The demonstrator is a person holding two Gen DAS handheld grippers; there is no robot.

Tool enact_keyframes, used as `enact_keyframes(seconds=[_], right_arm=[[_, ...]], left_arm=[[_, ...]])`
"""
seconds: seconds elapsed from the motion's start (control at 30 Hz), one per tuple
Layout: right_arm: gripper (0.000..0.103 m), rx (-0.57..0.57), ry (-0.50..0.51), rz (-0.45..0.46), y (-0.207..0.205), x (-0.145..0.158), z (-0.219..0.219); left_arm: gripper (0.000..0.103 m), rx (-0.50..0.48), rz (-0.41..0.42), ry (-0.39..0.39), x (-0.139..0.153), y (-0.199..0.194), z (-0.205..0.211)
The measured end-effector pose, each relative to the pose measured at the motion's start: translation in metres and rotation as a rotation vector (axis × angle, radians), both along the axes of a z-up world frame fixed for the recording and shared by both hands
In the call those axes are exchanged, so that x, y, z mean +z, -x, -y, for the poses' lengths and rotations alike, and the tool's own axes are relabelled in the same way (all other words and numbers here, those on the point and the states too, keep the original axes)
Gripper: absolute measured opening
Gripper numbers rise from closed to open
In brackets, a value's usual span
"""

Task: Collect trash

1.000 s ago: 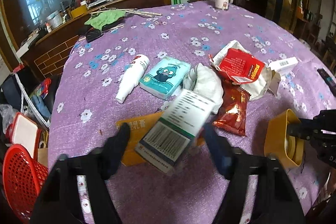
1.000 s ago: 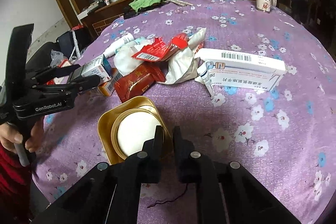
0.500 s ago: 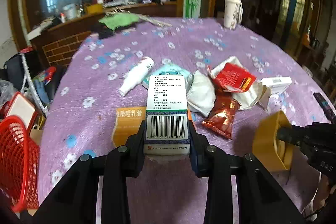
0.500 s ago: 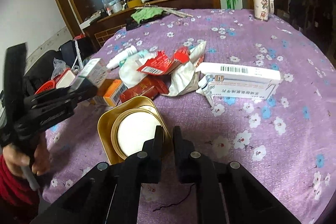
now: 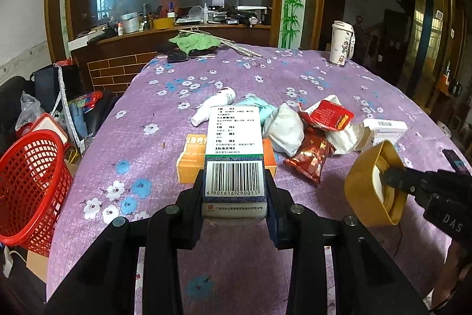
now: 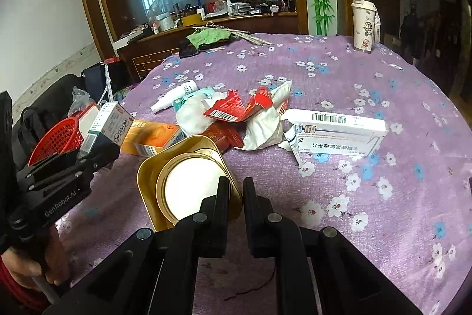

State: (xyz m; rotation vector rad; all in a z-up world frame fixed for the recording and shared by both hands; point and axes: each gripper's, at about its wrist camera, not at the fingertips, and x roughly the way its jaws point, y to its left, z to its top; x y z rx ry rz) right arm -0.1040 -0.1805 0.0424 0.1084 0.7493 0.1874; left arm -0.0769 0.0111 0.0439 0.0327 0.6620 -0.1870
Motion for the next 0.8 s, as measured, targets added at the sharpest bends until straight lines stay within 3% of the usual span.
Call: enact_keyframes(seconds=[0.8], right_arm=[[0.01, -0.003, 0.027, -0.002, 0.001, -0.0005, -0.0067]], left_arm=[[0.033, -0.015, 0.019, -0.01, -0.0081, 0.0055, 0.0056]])
